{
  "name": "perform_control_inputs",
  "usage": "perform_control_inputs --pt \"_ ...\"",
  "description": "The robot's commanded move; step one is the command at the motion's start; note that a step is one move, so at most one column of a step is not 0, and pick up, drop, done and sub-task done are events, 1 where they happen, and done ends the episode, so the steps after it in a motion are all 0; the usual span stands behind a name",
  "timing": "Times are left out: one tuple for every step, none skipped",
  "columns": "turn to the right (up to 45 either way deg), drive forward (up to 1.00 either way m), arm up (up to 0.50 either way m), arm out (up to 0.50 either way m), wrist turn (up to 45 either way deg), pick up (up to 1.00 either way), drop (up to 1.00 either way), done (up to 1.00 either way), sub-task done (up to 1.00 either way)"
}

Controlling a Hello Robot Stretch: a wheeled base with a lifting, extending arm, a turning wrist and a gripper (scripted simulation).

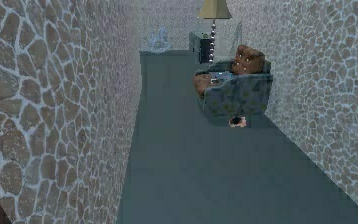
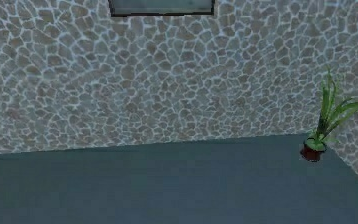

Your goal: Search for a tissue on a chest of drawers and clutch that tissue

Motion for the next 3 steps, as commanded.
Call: perform_control_inputs --pt "0.0 1.00 0.00 0.00 0.0 0.00 0.00 0.00 0.00" --pt "0.0 1.00 0.00 0.00 0.0 0.00 0.00 0.00 0.00" --pt "0.0 1.00 0.00 0.00 0.0 0.00 0.00 0.00 0.00"
